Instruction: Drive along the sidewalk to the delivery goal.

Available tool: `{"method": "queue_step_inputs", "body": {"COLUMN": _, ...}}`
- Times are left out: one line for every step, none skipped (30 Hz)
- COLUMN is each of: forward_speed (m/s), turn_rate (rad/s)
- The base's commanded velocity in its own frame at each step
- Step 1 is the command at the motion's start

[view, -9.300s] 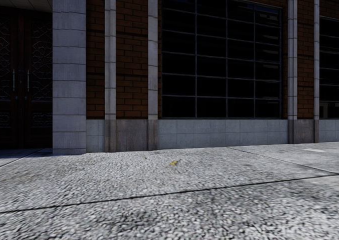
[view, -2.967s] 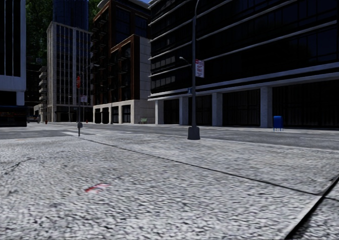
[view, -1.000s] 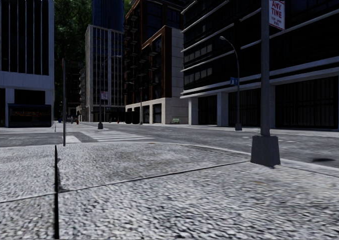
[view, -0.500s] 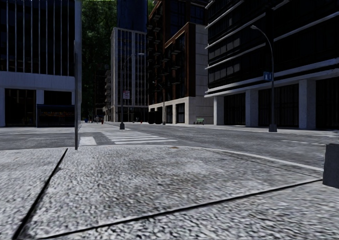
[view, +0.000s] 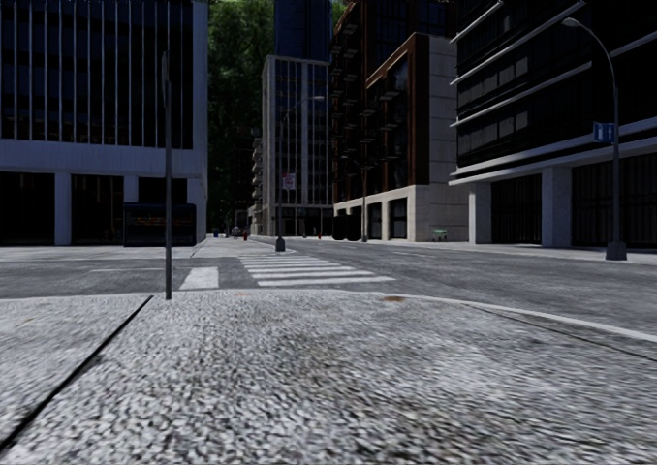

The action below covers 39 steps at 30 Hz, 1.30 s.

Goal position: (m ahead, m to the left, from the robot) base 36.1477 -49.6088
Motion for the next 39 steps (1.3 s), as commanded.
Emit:
{"method": "queue_step_inputs", "body": {"forward_speed": 2.0, "turn_rate": 0.37}}
{"method": "queue_step_inputs", "body": {"forward_speed": 2.0, "turn_rate": 0.37}}
{"method": "queue_step_inputs", "body": {"forward_speed": 2.0, "turn_rate": 0.29}}
{"method": "queue_step_inputs", "body": {"forward_speed": 2.0, "turn_rate": 0.16}}
{"method": "queue_step_inputs", "body": {"forward_speed": 2.0, "turn_rate": 0.0}}
{"method": "queue_step_inputs", "body": {"forward_speed": 2.0, "turn_rate": 0.0}}
{"method": "queue_step_inputs", "body": {"forward_speed": 2.0, "turn_rate": 0.0}}
{"method": "queue_step_inputs", "body": {"forward_speed": 2.0, "turn_rate": 0.0}}
{"method": "queue_step_inputs", "body": {"forward_speed": 2.0, "turn_rate": 0.0}}
{"method": "queue_step_inputs", "body": {"forward_speed": 2.0, "turn_rate": 0.0}}
{"method": "queue_step_inputs", "body": {"forward_speed": 2.0, "turn_rate": 0.0}}
{"method": "queue_step_inputs", "body": {"forward_speed": 2.0, "turn_rate": 0.0}}
{"method": "queue_step_inputs", "body": {"forward_speed": 2.0, "turn_rate": 0.0}}
{"method": "queue_step_inputs", "body": {"forward_speed": 2.0, "turn_rate": 0.0}}
{"method": "queue_step_inputs", "body": {"forward_speed": 2.0, "turn_rate": 0.0}}
{"method": "queue_step_inputs", "body": {"forward_speed": 2.0, "turn_rate": 0.0}}
{"method": "queue_step_inputs", "body": {"forward_speed": 2.0, "turn_rate": 0.0}}
{"method": "queue_step_inputs", "body": {"forward_speed": 2.0, "turn_rate": 0.0}}
{"method": "queue_step_inputs", "body": {"forward_speed": 2.0, "turn_rate": 0.0}}
{"method": "queue_step_inputs", "body": {"forward_speed": 2.0, "turn_rate": 0.0}}
{"method": "queue_step_inputs", "body": {"forward_speed": 2.0, "turn_rate": 0.0}}
{"method": "queue_step_inputs", "body": {"forward_speed": 2.0, "turn_rate": 0.0}}
{"method": "queue_step_inputs", "body": {"forward_speed": 2.0, "turn_rate": 0.0}}
{"method": "queue_step_inputs", "body": {"forward_speed": 2.0, "turn_rate": 0.0}}
{"method": "queue_step_inputs", "body": {"forward_speed": 2.0, "turn_rate": 0.0}}
{"method": "queue_step_inputs", "body": {"forward_speed": 2.0, "turn_rate": 0.0}}
{"method": "queue_step_inputs", "body": {"forward_speed": 2.0, "turn_rate": 0.0}}
{"method": "queue_step_inputs", "body": {"forward_speed": 2.0, "turn_rate": 0.0}}
{"method": "queue_step_inputs", "body": {"forward_speed": 2.0, "turn_rate": 0.0}}
{"method": "queue_step_inputs", "body": {"forward_speed": 2.0, "turn_rate": 0.0}}
{"method": "queue_step_inputs", "body": {"forward_speed": 2.0, "turn_rate": 0.0}}
{"method": "queue_step_inputs", "body": {"forward_speed": 2.0, "turn_rate": 0.0}}
{"method": "queue_step_inputs", "body": {"forward_speed": 2.0, "turn_rate": 0.0}}
{"method": "queue_step_inputs", "body": {"forward_speed": 2.0, "turn_rate": 0.0}}
{"method": "queue_step_inputs", "body": {"forward_speed": 2.0, "turn_rate": 0.0}}
{"method": "queue_step_inputs", "body": {"forward_speed": 2.0, "turn_rate": 0.0}}
{"method": "queue_step_inputs", "body": {"forward_speed": 2.0, "turn_rate": 0.0}}
{"method": "queue_step_inputs", "body": {"forward_speed": 2.0, "turn_rate": 0.0}}
{"method": "queue_step_inputs", "body": {"forward_speed": 2.0, "turn_rate": 0.0}}
